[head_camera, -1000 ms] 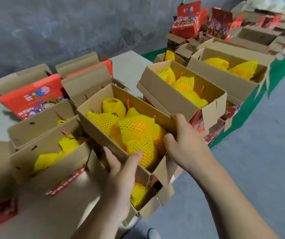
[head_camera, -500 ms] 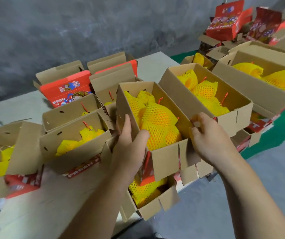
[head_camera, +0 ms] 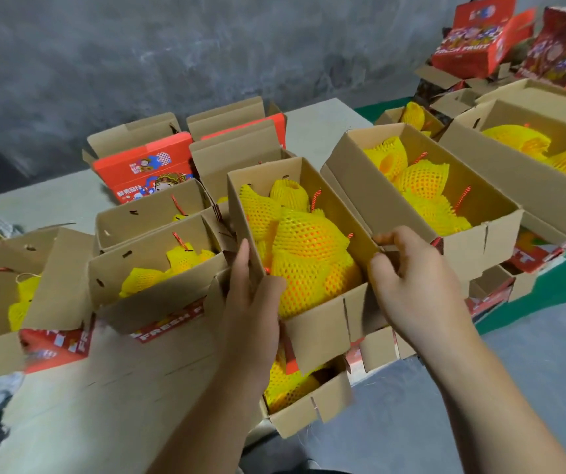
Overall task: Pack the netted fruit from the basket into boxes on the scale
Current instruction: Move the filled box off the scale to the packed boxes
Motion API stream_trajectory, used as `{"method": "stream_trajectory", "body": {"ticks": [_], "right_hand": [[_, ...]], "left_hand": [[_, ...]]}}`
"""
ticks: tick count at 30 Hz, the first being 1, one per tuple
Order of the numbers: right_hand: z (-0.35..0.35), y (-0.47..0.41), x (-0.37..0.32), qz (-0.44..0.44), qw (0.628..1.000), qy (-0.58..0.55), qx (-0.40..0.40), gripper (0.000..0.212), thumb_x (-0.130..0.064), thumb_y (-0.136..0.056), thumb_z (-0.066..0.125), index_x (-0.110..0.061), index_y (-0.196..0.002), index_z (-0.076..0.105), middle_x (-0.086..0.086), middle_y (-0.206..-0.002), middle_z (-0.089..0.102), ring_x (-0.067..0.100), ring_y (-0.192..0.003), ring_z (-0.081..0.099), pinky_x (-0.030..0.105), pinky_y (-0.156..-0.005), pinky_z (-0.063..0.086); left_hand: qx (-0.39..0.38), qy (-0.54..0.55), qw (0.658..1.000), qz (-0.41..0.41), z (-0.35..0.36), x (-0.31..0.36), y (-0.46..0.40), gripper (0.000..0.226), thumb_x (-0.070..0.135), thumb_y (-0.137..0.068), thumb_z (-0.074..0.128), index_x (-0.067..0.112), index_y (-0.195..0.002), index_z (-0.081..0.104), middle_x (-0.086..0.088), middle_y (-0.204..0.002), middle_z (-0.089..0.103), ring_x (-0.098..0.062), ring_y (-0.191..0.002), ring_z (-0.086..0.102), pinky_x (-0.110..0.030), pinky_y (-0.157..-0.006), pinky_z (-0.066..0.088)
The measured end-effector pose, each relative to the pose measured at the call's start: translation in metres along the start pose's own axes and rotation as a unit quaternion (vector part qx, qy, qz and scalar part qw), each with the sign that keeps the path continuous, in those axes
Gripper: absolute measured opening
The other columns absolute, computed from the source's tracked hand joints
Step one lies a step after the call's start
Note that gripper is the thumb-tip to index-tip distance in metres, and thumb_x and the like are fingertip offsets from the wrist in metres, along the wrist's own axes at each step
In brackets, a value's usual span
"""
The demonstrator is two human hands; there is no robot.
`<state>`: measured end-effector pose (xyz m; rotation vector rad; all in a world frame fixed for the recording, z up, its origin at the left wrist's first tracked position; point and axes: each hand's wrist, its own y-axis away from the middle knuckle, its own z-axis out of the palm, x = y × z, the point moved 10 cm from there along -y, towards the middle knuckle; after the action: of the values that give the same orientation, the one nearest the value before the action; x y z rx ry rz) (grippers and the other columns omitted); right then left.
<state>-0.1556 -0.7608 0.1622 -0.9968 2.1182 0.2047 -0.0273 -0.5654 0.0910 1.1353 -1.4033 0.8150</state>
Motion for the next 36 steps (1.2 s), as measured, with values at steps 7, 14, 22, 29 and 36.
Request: {"method": "stream_trajectory", "body": {"ticks": [7, 14, 22, 29, 36], "right_hand": [[0.021, -0.008, -0.02, -0.025, 0.995, -0.06, -0.071, 0.051, 0.001, -0.093, 0.051, -0.025, -0.134, 0.066, 0.001, -0.121, 0.073, 0.03, -0.118, 0.064, 0.047, -0.102, 0.051], [-0.02, -0.025, -0.011, -0.059, 0.991, -0.119, 0.005, 0.041, 0.002, -0.089, 0.048, -0.025, -0.101, 0.076, -0.02, -0.082, 0.069, 0.009, -0.059, 0.058, 0.02, -0.051, 0.043], [0.006, -0.017, 0.018, -0.004, 0.998, 0.032, -0.062, 0.044, -0.012, -0.101, 0.051, -0.023, -0.143, 0.059, -0.001, -0.14, 0.063, 0.019, -0.126, 0.058, 0.033, -0.102, 0.045], [0.009, -0.005, -0.019, -0.071, 0.988, 0.127, -0.051, 0.048, -0.027, -0.099, 0.057, -0.021, -0.147, 0.055, 0.007, -0.159, 0.044, 0.027, -0.15, 0.032, 0.046, -0.125, 0.027], [0.048, 0.017, -0.09, -0.171, 0.96, 0.2, -0.099, 0.053, -0.038, -0.095, 0.053, -0.023, -0.146, 0.051, 0.003, -0.152, 0.051, 0.029, -0.142, 0.04, 0.043, -0.116, 0.036]], "left_hand": [[0.031, 0.161, 0.986, 0.0, -0.004, -0.028, 0.02, 0.082, 0.043, -0.07, 0.063, 0.059, -0.149, 0.045, 0.015, -0.155, 0.051, -0.021, -0.14, 0.053, -0.058, -0.106, 0.051], [-0.043, 0.166, 0.985, 0.028, 0.021, 0.005, 0.009, 0.08, 0.043, -0.074, 0.061, 0.053, -0.152, 0.045, 0.018, -0.149, 0.058, -0.016, -0.134, 0.059, -0.048, -0.101, 0.057], [-0.062, 0.175, 0.982, -0.029, 0.05, -0.006, 0.019, 0.079, 0.041, -0.082, 0.06, 0.061, -0.153, 0.032, 0.022, -0.154, 0.047, -0.01, -0.132, 0.056, -0.019, -0.08, 0.059], [0.04, 0.004, 0.996, 0.075, 0.02, 0.013, 0.028, 0.055, 0.04, -0.097, 0.068, 0.04, -0.149, 0.05, 0.003, -0.143, 0.045, 0.035, -0.099, 0.04, 0.006, -0.066, 0.039], [0.003, 0.096, 0.986, 0.139, 0.0, 0.027, 0.024, 0.028, 0.015, -0.087, 0.057, 0.033, -0.102, 0.074, 0.006, -0.104, 0.077, -0.006, -0.099, 0.072, -0.016, -0.08, 0.053]]}}
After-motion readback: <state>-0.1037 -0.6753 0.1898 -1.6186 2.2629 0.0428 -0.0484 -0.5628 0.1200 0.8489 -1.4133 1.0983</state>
